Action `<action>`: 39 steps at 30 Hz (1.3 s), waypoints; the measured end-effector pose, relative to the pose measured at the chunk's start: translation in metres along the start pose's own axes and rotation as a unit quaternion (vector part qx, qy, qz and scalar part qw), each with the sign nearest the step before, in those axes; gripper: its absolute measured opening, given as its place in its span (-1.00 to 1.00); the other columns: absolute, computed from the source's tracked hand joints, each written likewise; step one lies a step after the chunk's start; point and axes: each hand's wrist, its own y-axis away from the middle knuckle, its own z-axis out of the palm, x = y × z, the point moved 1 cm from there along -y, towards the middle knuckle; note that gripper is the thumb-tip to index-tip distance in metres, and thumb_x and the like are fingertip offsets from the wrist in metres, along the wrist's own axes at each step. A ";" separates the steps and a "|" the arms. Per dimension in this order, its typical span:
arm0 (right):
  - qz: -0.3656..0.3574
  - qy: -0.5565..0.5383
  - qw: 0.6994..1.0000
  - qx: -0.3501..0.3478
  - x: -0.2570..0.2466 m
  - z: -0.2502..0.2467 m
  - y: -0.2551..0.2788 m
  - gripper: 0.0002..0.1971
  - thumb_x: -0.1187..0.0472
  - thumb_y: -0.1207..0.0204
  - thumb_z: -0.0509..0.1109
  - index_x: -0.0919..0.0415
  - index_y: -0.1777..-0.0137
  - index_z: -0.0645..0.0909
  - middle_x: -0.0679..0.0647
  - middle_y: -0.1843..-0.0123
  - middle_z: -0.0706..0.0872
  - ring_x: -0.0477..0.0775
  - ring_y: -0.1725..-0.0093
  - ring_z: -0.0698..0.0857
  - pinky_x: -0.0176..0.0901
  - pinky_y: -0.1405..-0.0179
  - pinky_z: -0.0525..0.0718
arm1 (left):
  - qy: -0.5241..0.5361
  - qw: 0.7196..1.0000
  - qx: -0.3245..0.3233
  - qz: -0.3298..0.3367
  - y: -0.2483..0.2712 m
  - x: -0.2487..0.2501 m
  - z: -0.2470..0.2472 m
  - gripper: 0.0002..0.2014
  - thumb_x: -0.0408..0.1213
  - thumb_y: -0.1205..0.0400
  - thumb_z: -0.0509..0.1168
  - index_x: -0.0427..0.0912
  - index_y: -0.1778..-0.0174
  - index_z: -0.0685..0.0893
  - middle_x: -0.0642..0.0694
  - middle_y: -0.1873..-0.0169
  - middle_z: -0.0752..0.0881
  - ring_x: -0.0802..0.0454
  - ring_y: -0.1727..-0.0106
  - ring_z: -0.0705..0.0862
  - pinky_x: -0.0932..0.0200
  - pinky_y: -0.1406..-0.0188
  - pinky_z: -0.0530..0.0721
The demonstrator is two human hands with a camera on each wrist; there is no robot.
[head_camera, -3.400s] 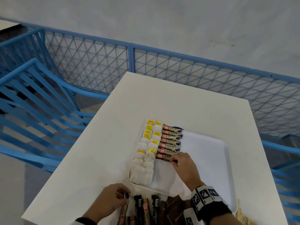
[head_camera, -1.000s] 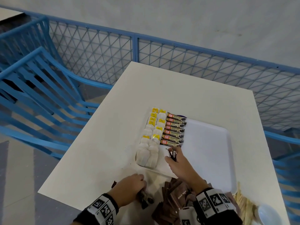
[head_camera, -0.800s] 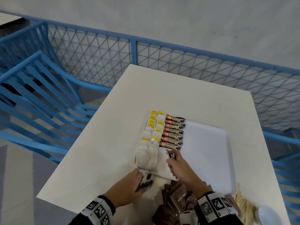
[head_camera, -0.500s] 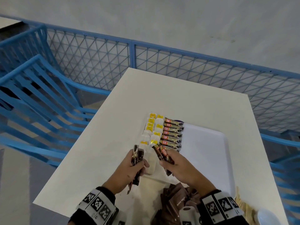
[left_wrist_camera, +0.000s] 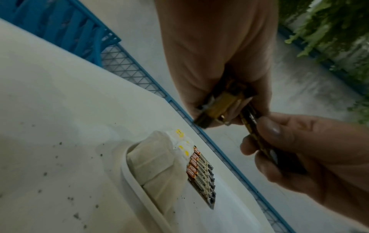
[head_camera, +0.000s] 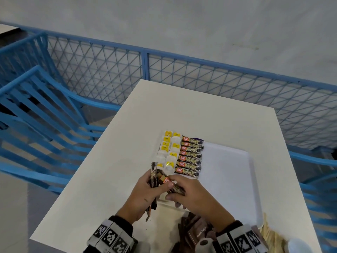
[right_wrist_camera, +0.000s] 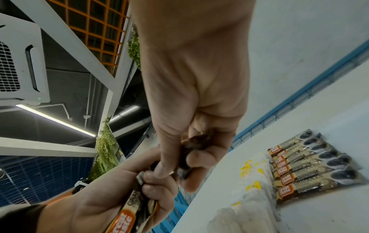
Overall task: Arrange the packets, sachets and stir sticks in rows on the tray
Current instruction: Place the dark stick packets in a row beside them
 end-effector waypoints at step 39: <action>0.272 -0.214 0.903 0.256 0.117 -0.034 -0.026 -0.97 0.35 -0.49 0.44 0.32 0.11 0.66 0.16 0.27 0.77 -0.02 0.39 0.60 -0.27 0.39 0.56 | -0.024 0.992 0.094 -0.081 -0.006 -0.035 -0.034 -0.86 -0.34 -0.58 0.37 -0.35 0.07 0.59 -0.07 0.55 0.58 0.05 0.50 0.47 0.23 0.59 0.43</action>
